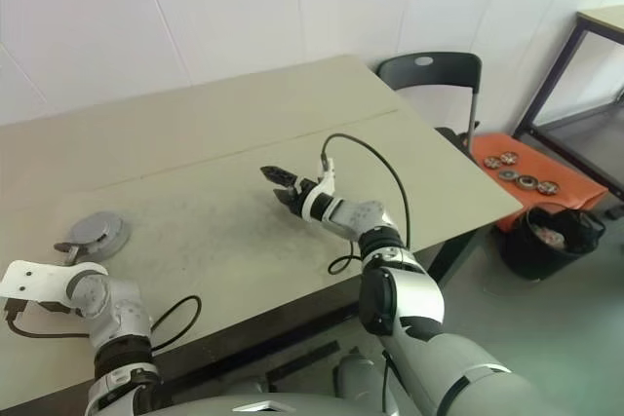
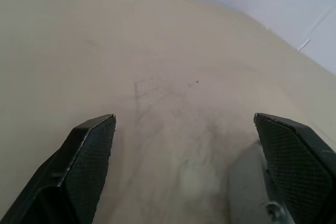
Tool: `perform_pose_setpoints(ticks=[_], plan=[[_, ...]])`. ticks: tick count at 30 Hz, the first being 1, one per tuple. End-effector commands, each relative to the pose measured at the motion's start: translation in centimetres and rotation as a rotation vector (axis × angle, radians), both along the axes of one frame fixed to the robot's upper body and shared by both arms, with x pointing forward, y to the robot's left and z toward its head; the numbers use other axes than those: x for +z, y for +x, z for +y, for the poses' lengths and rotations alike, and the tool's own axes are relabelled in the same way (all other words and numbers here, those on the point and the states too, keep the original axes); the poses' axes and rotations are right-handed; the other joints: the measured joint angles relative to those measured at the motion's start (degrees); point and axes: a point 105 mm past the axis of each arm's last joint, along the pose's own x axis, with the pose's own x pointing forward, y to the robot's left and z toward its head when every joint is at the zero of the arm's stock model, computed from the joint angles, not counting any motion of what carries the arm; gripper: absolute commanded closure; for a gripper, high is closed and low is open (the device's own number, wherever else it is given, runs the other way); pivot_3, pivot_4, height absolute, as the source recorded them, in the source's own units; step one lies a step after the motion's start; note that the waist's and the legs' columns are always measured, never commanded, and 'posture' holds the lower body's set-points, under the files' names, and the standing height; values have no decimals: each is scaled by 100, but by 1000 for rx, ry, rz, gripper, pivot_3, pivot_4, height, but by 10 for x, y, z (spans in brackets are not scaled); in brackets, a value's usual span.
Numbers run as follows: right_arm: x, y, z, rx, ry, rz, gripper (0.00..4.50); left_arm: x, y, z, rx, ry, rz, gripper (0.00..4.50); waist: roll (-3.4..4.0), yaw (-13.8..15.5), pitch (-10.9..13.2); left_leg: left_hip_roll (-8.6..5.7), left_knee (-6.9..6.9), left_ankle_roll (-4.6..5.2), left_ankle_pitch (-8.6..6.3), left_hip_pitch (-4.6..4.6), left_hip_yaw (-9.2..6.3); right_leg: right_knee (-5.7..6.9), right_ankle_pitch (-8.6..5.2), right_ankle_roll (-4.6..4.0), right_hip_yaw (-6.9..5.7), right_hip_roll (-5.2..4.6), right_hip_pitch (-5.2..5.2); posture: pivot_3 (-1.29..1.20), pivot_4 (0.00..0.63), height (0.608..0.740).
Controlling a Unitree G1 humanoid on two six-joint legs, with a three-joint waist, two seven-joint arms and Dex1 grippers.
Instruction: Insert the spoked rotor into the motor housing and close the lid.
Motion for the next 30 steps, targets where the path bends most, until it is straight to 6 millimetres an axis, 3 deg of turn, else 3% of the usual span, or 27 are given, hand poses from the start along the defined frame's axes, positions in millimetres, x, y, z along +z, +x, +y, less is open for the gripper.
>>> perform_pose_setpoints(ticks=[1,4,7,12,16,20,30], plan=[[30,11,-1,-5,-16,-183,39,61,26,-6,-225,265,-150,31,-11,34,4,0,0,0,0,-6,-1,0,1,-2,-1,0,-4,0,0,740],[45,14,-1,-3,-47,-328,39,88,45,-29,-465,435,-186,31,-12,124,5,-1,3,-1,0,-20,-3,-2,12,-20,-4,-1,-17,0,0,740],[57,16,-4,-26,-129,-519,39,103,56,-62,-711,540,-224,31,-10,139,4,-4,2,-2,0,-28,-2,-6,12,-20,-4,-4,-20,0,0,740],[69,11,-11,4,-257,-761,39,103,51,-104,-1029,605,-232,31,-11,121,4,-3,7,-8,-4,-63,-1,-2,14,-21,0,-8,-56,0,0,740],[59,3,-22,66,-437,-948,39,92,34,-143,-1317,668,-180,31,-6,133,6,0,4,-8,-4,-79,-3,2,14,-22,0,-7,-76,0,0,740],[46,-5,-37,97,-552,-1075,20,82,18,-155,-1421,641,-171,10,-4,137,8,0,10,-8,-4,-73,0,2,13,-23,2,-9,-69,0,0,740],[43,-13,-31,115,-582,-1178,20,72,18,-172,-1484,709,-48,10,-1,141,11,1,46,-7,-3,-69,0,11,16,-31,2,-3,-54,0,0,740]])
